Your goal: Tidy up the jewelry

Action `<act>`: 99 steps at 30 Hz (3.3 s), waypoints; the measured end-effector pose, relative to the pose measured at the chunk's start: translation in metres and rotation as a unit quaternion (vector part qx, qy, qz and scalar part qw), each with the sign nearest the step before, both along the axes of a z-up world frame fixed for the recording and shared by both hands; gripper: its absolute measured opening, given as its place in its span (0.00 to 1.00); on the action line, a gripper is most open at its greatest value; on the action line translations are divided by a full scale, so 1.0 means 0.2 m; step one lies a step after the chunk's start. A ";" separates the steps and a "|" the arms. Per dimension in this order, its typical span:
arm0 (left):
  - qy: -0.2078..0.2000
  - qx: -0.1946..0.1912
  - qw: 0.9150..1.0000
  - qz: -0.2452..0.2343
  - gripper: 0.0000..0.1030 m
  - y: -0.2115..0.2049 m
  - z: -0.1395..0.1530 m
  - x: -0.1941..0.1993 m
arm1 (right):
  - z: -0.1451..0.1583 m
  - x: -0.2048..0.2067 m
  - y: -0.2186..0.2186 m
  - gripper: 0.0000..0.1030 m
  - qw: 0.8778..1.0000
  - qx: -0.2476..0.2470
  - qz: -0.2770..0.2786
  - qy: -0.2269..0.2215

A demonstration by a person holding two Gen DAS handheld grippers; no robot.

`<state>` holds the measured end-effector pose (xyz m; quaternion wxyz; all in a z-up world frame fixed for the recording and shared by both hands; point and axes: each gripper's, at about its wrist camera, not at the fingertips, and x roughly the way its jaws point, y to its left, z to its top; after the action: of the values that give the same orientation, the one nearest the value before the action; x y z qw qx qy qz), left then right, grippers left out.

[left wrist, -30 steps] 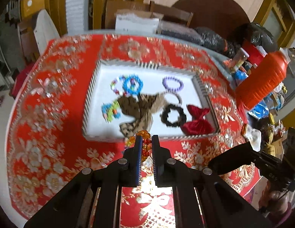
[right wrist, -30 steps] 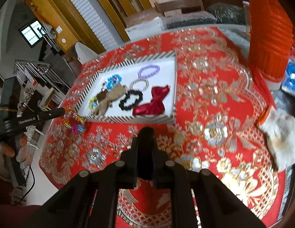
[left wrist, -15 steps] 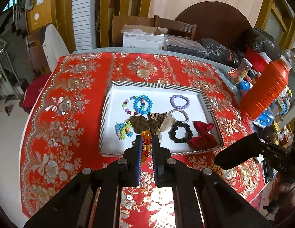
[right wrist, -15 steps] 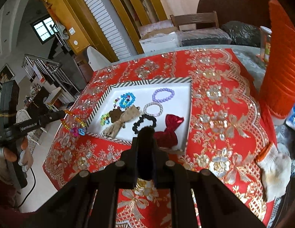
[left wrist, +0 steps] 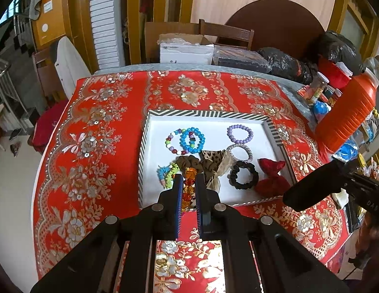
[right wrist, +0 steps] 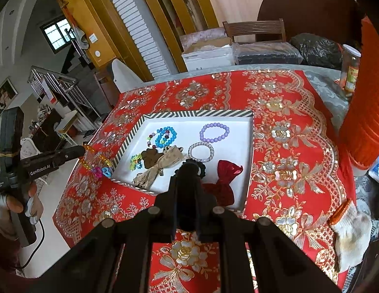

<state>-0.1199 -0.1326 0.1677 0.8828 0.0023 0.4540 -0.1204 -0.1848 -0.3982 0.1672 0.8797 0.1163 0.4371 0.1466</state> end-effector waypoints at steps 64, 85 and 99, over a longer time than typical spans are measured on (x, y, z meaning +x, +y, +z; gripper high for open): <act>0.078 -0.019 0.996 -0.028 0.12 -0.38 -0.54 0.79 | -0.54 0.84 0.01 0.44 0.987 -0.099 -0.064 0.106; 0.007 0.014 1.000 -0.007 0.12 -0.33 -0.31 0.44 | -0.33 0.42 0.15 0.59 0.991 -0.095 -0.079 0.050; -0.028 0.021 0.999 0.009 0.13 -0.30 -0.18 0.14 | -0.20 0.18 0.23 0.61 0.993 -0.092 -0.073 0.021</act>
<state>-0.0926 -0.1926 0.1325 0.8960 0.0202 0.4314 -0.1030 -0.1486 -0.3524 0.1271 0.8855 0.0694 0.4578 0.0383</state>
